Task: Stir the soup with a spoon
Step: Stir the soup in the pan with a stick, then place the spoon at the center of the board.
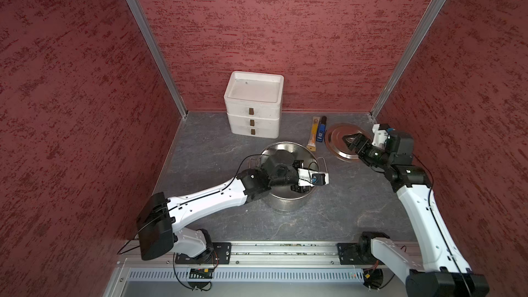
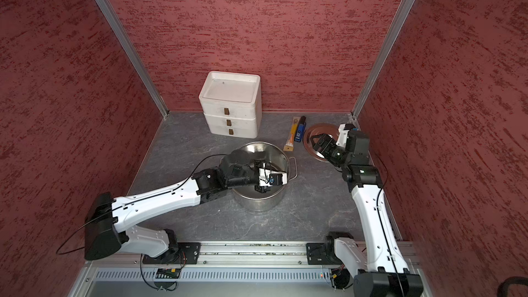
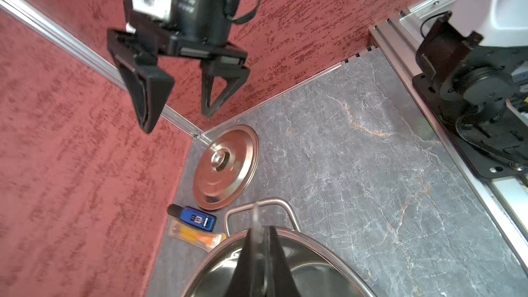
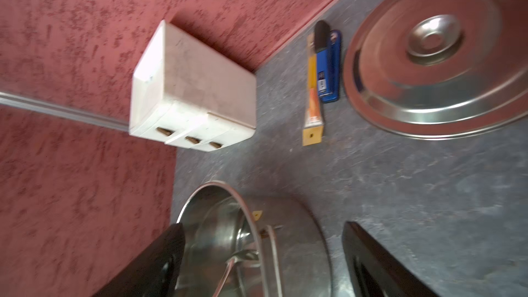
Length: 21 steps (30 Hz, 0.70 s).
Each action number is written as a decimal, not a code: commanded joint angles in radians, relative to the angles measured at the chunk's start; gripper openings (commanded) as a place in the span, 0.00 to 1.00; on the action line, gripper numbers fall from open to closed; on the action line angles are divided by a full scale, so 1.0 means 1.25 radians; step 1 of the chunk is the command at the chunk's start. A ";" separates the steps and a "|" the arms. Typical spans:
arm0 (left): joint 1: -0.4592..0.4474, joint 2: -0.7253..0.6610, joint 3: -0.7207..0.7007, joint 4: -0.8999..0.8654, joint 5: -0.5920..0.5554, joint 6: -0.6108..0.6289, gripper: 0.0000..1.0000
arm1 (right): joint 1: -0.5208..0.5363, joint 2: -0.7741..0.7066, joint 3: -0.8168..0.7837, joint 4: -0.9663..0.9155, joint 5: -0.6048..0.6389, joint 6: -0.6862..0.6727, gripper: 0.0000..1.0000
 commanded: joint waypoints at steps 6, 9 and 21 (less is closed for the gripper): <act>-0.020 -0.074 -0.054 0.126 -0.223 0.481 0.00 | 0.048 0.091 0.134 -0.001 -0.412 0.128 0.86; -0.023 -0.110 -0.027 0.127 -0.230 0.580 0.00 | 0.088 0.103 0.148 0.038 -0.487 0.216 0.82; -0.074 -0.197 0.008 0.127 -0.210 0.781 0.00 | 0.330 0.175 0.249 0.363 -0.508 0.509 0.78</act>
